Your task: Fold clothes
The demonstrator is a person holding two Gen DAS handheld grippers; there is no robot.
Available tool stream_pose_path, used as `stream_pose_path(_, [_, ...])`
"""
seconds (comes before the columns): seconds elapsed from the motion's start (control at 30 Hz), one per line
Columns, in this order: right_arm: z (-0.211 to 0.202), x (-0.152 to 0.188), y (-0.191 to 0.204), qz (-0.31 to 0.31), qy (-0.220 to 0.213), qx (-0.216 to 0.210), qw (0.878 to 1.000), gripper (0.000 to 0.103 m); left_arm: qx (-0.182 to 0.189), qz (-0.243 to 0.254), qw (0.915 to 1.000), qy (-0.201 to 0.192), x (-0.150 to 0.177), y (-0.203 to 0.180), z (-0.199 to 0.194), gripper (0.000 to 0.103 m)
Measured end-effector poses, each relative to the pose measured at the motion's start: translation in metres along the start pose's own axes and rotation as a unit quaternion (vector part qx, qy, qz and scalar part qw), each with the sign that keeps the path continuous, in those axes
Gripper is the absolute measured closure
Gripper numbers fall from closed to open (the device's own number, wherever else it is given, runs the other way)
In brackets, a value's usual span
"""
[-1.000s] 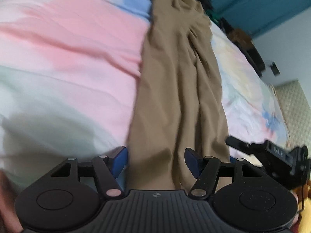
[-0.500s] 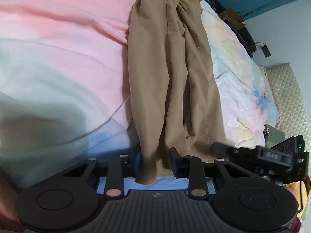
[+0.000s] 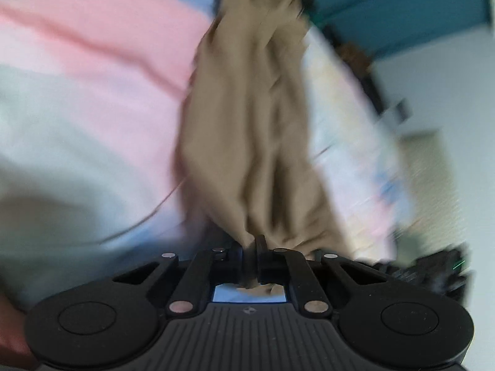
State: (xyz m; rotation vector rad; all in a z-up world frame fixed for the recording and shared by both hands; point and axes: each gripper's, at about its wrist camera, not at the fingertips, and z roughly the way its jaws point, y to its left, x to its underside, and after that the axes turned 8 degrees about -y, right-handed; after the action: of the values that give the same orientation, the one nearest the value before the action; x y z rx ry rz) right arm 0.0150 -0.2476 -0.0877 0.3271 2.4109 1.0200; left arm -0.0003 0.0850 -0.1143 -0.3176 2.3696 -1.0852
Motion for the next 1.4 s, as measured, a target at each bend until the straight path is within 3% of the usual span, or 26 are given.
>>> stream_pose_path(0.17, [-0.037,-0.033,0.035,-0.001,-0.068,-0.055,0.996,0.091,0.067,-0.024,0.9929,-0.095,-0.025,-0.032,-0.051,0.096])
stream_pose_path(0.37, [-0.093,-0.056,0.084,-0.029,-0.132,-0.112,0.984,0.091,0.114,0.004,0.9825,-0.147,-0.037,-0.077,-0.104,0.097])
stream_pose_path(0.5, [-0.116,-0.042,0.090,-0.043,-0.144,-0.124,0.981,0.091,0.113,0.025,0.9815,-0.153,-0.015,-0.092,-0.121,0.097])
stream_pose_path(0.67, [-0.130,0.000,0.066,-0.033,-0.116,-0.117,0.986,0.091,0.079,0.010,0.9880,-0.133,0.035,-0.083,-0.134,0.097])
stream_pose_path(0.77, [-0.134,0.029,0.044,-0.004,-0.095,-0.112,0.989,0.091,0.074,-0.013,0.9898,-0.121,0.066,-0.073,-0.134,0.097])
stream_pose_path(0.9, [-0.135,0.043,0.020,0.034,-0.088,-0.119,0.988,0.091,0.067,-0.013,0.9896,-0.127,0.073,-0.066,-0.129,0.097])
stream_pose_path(1.03, [-0.118,0.018,0.017,0.055,-0.104,-0.124,0.985,0.091,0.062,-0.010,0.9889,-0.135,0.052,-0.068,-0.112,0.097])
stream_pose_path(1.17, [-0.090,-0.021,0.023,0.067,-0.123,-0.126,0.982,0.091,0.049,0.004,0.9882,-0.145,0.006,-0.077,-0.088,0.097])
stream_pose_path(1.4, [-0.019,-0.092,0.045,0.023,-0.144,-0.076,0.986,0.091,-0.003,0.046,0.9831,-0.177,-0.082,-0.092,-0.046,0.097])
